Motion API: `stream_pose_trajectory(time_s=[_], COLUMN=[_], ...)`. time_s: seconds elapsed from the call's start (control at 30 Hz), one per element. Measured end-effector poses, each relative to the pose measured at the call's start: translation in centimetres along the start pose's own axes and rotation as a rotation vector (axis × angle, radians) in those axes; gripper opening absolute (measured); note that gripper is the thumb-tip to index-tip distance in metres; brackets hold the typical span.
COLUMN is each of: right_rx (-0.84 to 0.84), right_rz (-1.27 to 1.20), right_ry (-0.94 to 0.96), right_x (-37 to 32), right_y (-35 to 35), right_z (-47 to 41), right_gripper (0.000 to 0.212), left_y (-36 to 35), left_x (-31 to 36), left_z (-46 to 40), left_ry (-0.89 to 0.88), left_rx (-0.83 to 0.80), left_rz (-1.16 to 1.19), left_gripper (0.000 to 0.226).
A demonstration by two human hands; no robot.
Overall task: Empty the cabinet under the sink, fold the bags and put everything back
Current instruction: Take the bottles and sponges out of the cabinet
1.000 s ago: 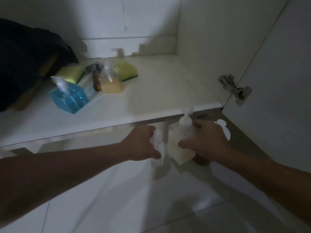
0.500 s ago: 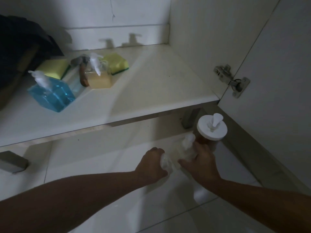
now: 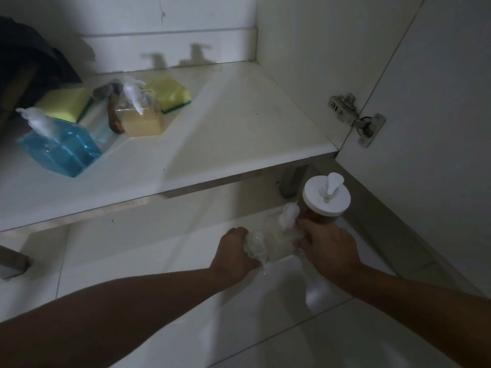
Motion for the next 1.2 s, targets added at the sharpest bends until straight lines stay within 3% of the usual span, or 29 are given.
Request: stream_pose_trajectory(time_s=[0.3,0.47,0.53,0.7,0.83,0.9,1.0,1.2], right_rx=[0.065,0.064,0.049,-0.082,-0.089,-0.082,-0.049,-0.118], right_rz=[0.059,0.116,0.146,0.135,0.079,0.033,0.007,-0.095], right_ry=[0.114,0.117,0.105,0.134,0.225,0.286,0.376,0.418], right_x=[0.3,0.0,-0.3,-3.3,-7.1,-9.6,-13.4,-19.4], right_y=[-0.1,1.1,2.6,9.5,15.2,17.4,19.8,21.2], right_z=[-0.2,0.0,-0.1,-2.3,-6.1,-7.9,-10.6,-15.4], right_gripper=[0.032,0.03,0.023,0.017,0.016,0.026,0.035,0.031], left_y=[-0.5,0.4,1.5,6.5,12.2,15.2,20.1,30.5], left_x=[1.0,1.5,2.2,7.1,12.0,13.6,15.4,15.5], left_z=[-0.7,-0.3,-0.1,0.8,1.2,1.2,1.1,0.6], left_ry=[0.005,0.058,0.058,0.078,0.124,0.148,0.134,0.148], left_rx=[0.006,-0.104,-0.176,-0.341,-0.401,-0.416,-0.34,-0.035], left_rz=[-0.057,-0.196,-0.286,-0.331,-0.184,-0.11,-0.119,-0.319], left_gripper=[0.068,0.097,0.099,0.078,0.06,0.051,0.043,0.039])
Point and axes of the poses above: each hand's wrist, its own z-axis away from the middle knuckle, its own y-axis out of the back of the hand, x = y × z, the point moved 6 cm from there along -z, towards the middle knuckle, and after that the axes turned 11 degrees about z, right-handed, at the moved point
